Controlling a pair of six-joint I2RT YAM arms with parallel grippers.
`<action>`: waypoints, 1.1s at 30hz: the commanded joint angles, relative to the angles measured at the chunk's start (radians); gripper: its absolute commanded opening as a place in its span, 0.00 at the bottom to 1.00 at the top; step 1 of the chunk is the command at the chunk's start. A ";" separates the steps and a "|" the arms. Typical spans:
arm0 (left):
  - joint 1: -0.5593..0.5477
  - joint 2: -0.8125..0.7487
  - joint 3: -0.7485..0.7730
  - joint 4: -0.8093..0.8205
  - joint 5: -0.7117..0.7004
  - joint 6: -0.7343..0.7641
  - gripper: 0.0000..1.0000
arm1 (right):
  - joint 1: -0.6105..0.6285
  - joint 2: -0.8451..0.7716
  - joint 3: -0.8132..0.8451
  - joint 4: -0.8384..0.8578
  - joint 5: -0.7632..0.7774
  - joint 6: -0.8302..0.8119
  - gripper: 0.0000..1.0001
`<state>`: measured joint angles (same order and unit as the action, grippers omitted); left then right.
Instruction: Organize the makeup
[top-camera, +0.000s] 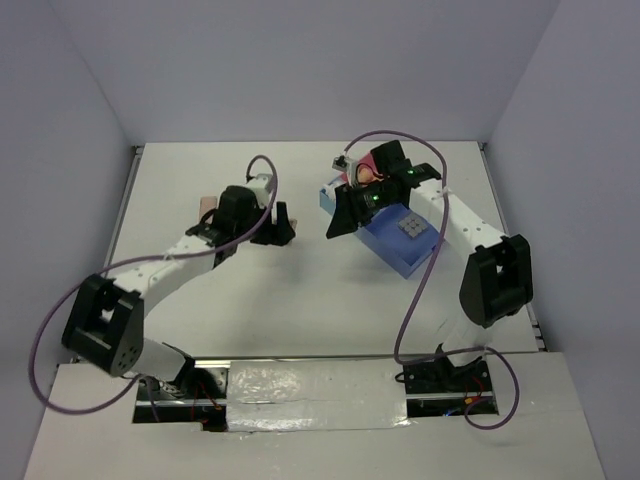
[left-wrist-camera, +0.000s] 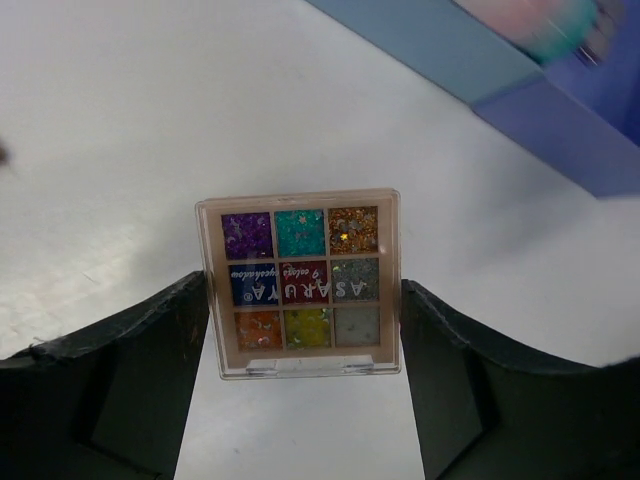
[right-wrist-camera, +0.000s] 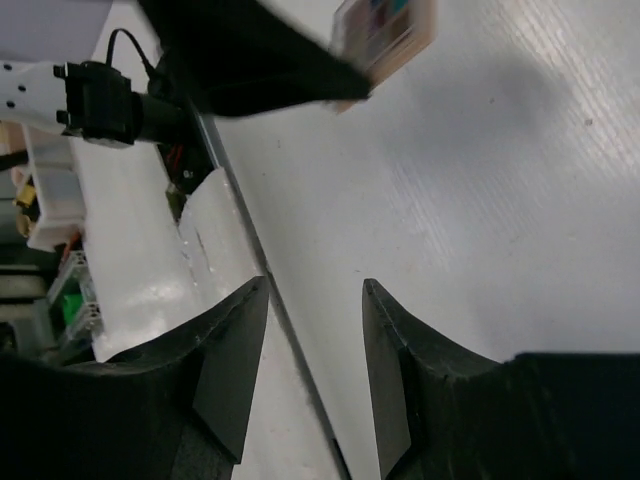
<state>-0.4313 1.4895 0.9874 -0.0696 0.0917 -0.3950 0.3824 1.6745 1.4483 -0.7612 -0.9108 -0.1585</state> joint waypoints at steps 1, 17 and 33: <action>-0.046 -0.121 -0.169 0.207 0.147 -0.038 0.00 | 0.021 0.025 0.050 0.052 0.022 0.252 0.51; -0.202 -0.293 -0.322 0.375 0.085 -0.068 0.00 | 0.124 0.143 0.052 0.077 0.125 0.461 0.71; -0.219 -0.327 -0.316 0.347 0.026 -0.062 0.09 | 0.200 0.186 0.020 0.053 0.109 0.450 0.48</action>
<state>-0.6449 1.2003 0.6319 0.2363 0.1490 -0.4728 0.5766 1.8488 1.4647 -0.7029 -0.8005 0.2974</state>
